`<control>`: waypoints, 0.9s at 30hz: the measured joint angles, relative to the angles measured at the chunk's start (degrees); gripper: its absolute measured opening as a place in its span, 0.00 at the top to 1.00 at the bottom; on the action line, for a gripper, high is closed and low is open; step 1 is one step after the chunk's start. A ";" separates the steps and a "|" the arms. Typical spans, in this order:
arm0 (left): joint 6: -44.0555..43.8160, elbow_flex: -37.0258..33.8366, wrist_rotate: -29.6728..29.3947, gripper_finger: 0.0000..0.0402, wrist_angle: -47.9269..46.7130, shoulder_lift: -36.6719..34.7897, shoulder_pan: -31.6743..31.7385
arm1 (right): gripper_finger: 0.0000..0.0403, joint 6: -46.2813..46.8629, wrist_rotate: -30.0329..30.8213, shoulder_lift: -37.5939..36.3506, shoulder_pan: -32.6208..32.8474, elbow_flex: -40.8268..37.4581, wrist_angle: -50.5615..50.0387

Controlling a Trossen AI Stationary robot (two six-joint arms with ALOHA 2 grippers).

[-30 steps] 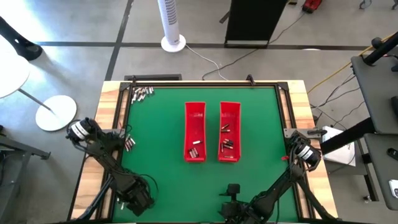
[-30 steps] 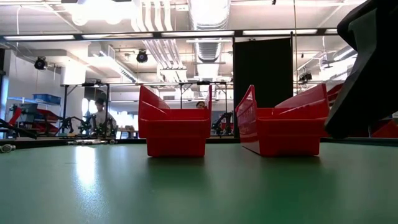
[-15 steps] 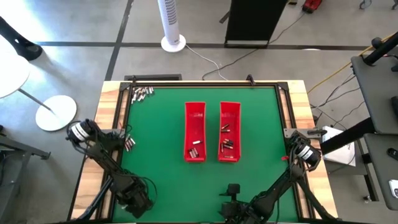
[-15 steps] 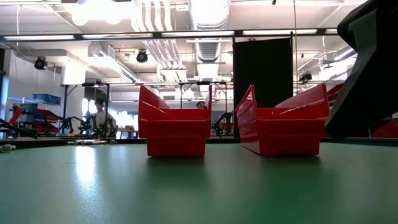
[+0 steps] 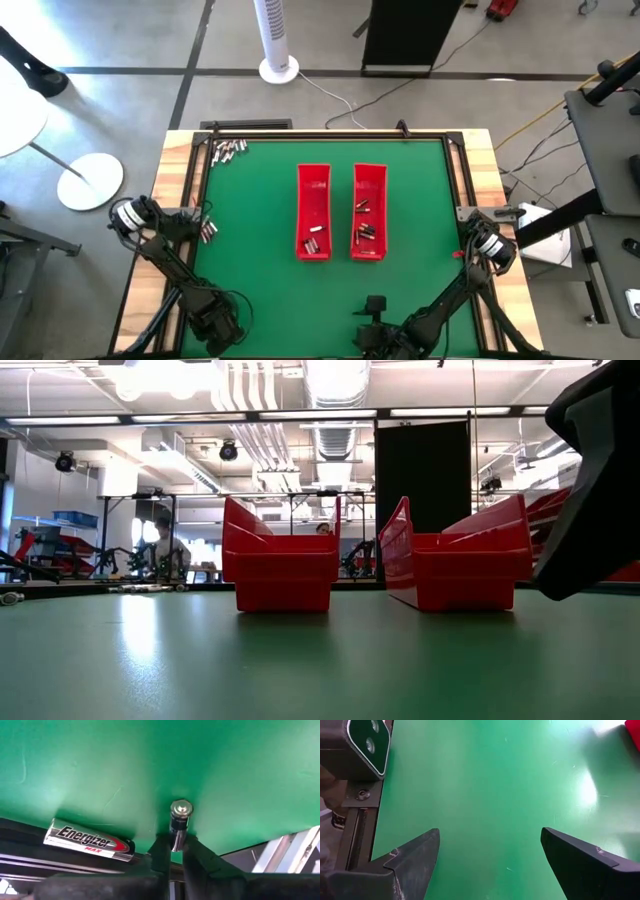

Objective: Sort batteries
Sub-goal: Put the silver battery into the left red bin

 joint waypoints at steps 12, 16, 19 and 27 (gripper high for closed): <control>3.31 4.12 -4.34 0.98 -5.60 0.31 -0.29 | 0.15 0.00 0.00 0.02 0.00 -0.02 0.04; 4.23 7.48 -9.27 0.98 -10.90 0.42 -0.27 | 0.15 0.02 0.00 0.01 0.00 -0.09 0.05; 4.54 9.09 -13.20 0.98 -13.04 0.42 -0.22 | 0.15 0.02 -0.02 0.02 0.00 -0.11 0.06; 8.85 12.86 -22.54 0.98 -17.79 0.49 0.73 | 0.15 0.02 -0.07 0.02 0.00 -0.11 0.24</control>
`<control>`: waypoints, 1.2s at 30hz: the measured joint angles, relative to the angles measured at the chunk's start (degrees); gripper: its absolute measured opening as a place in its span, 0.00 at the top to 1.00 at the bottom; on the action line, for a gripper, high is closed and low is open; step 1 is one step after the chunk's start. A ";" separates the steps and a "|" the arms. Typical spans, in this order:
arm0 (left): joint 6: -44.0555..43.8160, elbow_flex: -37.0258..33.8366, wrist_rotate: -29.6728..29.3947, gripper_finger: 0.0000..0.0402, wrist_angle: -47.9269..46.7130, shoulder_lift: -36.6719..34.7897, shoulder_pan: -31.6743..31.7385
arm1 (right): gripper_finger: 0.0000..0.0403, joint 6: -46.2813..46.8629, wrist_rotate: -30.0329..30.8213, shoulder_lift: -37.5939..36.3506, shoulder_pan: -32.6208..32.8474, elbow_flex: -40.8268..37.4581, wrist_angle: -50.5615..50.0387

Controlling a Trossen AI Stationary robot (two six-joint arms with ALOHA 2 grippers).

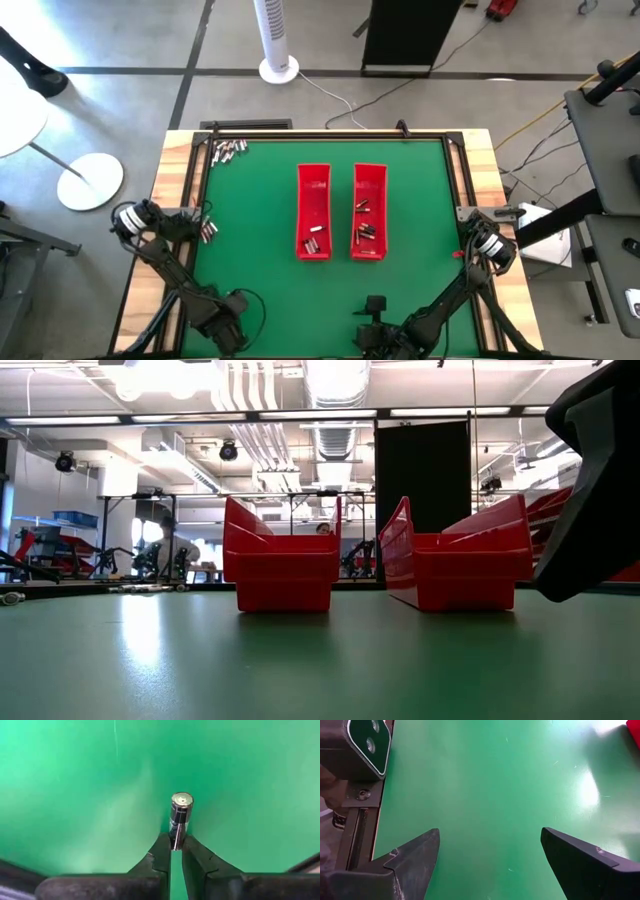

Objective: Sort batteries
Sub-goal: Put the silver battery into the left red bin

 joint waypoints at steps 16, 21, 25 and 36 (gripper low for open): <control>18.81 10.35 -9.18 0.98 -11.21 0.11 7.54 | 0.15 0.02 -1.38 0.00 0.00 0.00 0.20; 24.98 10.29 -13.16 0.98 -12.66 0.06 9.69 | 0.15 0.01 -1.44 0.00 0.00 0.00 0.17; 31.24 11.14 -14.91 0.98 -12.86 0.04 11.59 | 0.15 0.00 -1.48 0.00 0.02 0.00 -0.08; 47.21 22.55 -23.64 0.98 -16.14 -0.05 20.57 | 0.19 3.50 -2.62 -1.57 0.28 0.15 -5.59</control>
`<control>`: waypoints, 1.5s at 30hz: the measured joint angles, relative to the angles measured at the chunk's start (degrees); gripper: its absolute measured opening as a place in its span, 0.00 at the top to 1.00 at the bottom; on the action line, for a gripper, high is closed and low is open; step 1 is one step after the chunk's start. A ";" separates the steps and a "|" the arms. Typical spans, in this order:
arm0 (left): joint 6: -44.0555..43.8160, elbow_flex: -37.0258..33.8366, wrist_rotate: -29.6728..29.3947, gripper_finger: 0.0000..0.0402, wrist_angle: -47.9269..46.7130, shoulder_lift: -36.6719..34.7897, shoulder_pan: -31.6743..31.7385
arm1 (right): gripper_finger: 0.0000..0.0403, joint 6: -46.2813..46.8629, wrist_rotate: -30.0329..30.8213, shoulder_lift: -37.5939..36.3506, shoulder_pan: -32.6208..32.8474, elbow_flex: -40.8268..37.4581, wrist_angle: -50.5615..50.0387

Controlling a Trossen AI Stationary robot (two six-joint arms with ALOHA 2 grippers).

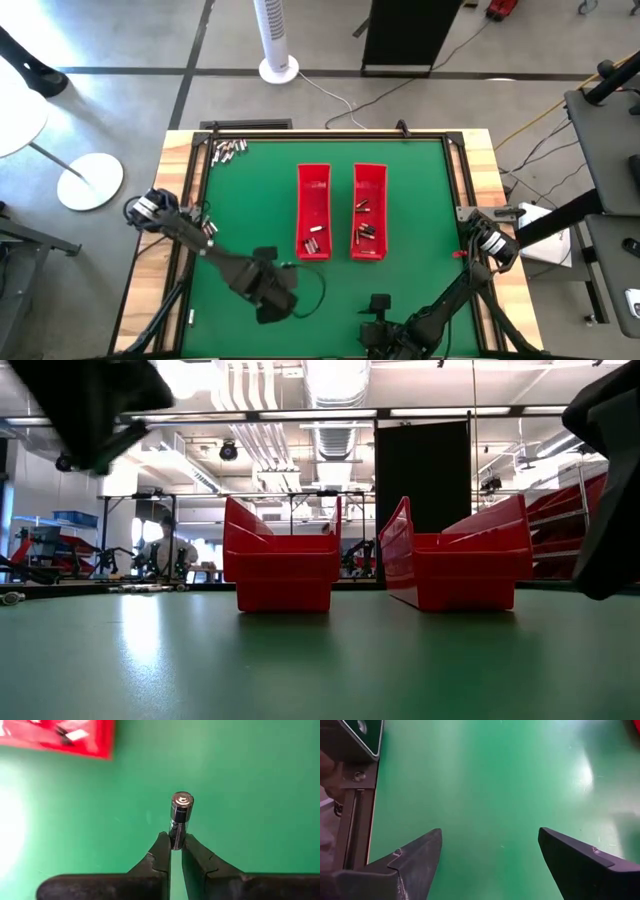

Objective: Sort batteries
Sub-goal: Put the silver battery into the left red bin

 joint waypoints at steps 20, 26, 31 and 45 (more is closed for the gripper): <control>19.32 5.80 -0.08 0.98 5.30 0.77 23.98 | 0.20 -0.04 0.09 -0.06 0.00 0.02 0.86; 22.74 7.44 3.27 0.98 2.30 6.99 25.68 | 0.21 -0.02 0.09 -0.06 0.00 0.00 0.84; 24.74 10.47 3.09 0.98 -1.70 12.23 27.17 | 0.19 -0.02 0.09 -0.06 0.13 -0.02 0.89; 27.58 25.94 2.86 0.98 -12.58 26.84 28.21 | 0.21 1.20 0.07 -0.06 0.79 -0.07 0.91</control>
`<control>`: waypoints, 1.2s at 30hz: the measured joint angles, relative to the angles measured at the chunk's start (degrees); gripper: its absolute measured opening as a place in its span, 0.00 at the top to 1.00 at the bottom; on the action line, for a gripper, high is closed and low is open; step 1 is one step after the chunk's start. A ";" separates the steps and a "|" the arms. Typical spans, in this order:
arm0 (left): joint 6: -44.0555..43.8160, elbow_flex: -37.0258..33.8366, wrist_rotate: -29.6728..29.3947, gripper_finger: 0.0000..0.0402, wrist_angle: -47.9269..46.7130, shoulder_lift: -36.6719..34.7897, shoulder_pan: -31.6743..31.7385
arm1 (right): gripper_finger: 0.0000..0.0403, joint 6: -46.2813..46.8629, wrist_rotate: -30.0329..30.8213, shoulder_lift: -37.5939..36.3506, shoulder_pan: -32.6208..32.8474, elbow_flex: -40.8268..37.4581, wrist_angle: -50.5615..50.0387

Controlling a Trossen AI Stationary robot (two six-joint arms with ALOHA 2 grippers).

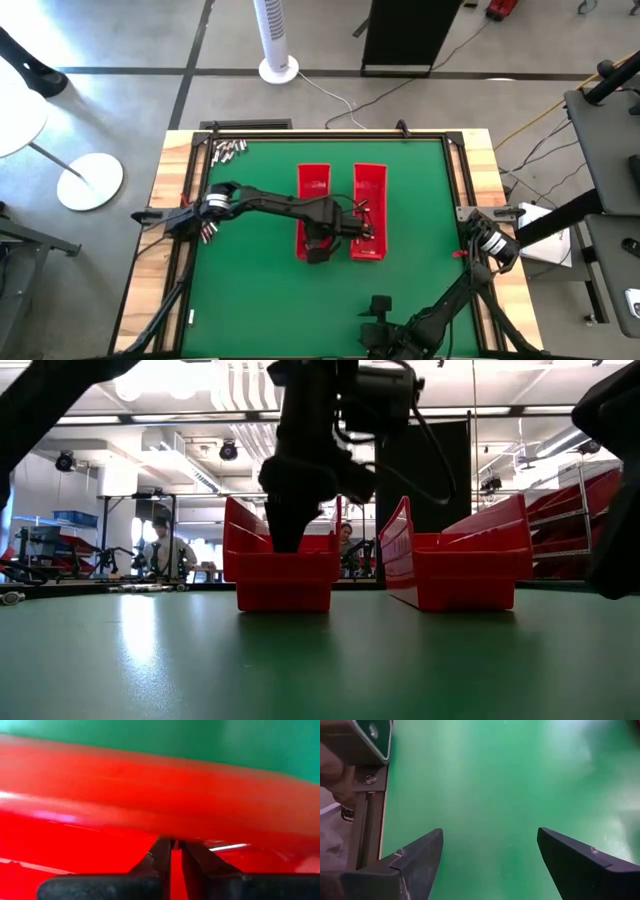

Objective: Sort batteries
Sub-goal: Put the silver battery into the left red bin

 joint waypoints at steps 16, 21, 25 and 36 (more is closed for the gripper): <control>2.25 -2.85 -0.95 0.96 1.55 0.59 0.12 | 0.18 0.94 0.06 0.00 0.61 0.00 0.04; 1.94 -2.90 -0.94 0.93 1.98 0.59 0.12 | 0.19 0.92 0.06 0.00 0.61 -0.02 0.09; 1.83 -2.90 -0.94 0.93 2.09 0.59 0.12 | 0.18 0.94 0.09 0.00 0.61 -0.01 0.09; 0.72 -2.44 2.10 0.83 2.75 0.57 0.36 | 0.16 0.87 0.11 0.00 0.61 0.00 0.07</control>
